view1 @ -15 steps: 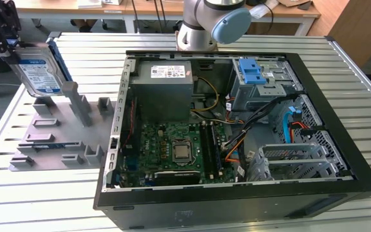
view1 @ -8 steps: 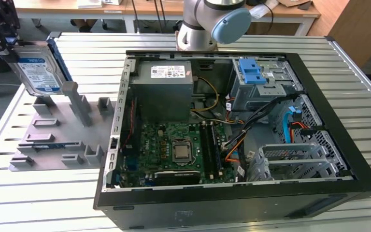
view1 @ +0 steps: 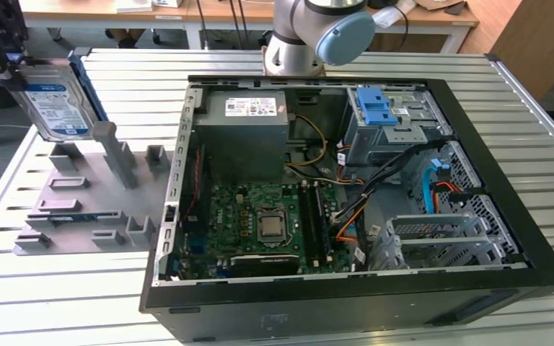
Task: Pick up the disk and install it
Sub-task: 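Pick up the disk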
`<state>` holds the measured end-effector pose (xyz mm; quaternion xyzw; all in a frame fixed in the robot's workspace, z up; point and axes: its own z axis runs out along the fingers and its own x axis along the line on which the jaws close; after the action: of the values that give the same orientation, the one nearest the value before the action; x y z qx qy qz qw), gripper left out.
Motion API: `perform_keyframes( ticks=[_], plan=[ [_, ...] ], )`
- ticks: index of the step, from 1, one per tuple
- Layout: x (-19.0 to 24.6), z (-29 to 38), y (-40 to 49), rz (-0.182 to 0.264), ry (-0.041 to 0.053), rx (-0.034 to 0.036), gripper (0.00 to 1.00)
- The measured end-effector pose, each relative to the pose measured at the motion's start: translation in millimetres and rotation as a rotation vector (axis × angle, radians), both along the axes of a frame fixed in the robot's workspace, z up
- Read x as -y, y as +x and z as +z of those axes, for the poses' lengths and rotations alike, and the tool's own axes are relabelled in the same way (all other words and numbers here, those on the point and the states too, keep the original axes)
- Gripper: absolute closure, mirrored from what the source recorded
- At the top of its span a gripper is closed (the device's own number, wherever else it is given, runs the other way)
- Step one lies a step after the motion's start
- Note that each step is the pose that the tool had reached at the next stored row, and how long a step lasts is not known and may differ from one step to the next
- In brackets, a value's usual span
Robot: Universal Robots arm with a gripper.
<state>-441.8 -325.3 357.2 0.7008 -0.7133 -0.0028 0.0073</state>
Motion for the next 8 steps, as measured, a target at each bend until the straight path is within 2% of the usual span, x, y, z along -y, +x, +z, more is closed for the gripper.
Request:
perform_keyframes(
  ticks=[8],
  plan=[
    [0.0, 4.0, 0.0, 0.000, 0.0000, 0.0000, 0.64]
  ],
)
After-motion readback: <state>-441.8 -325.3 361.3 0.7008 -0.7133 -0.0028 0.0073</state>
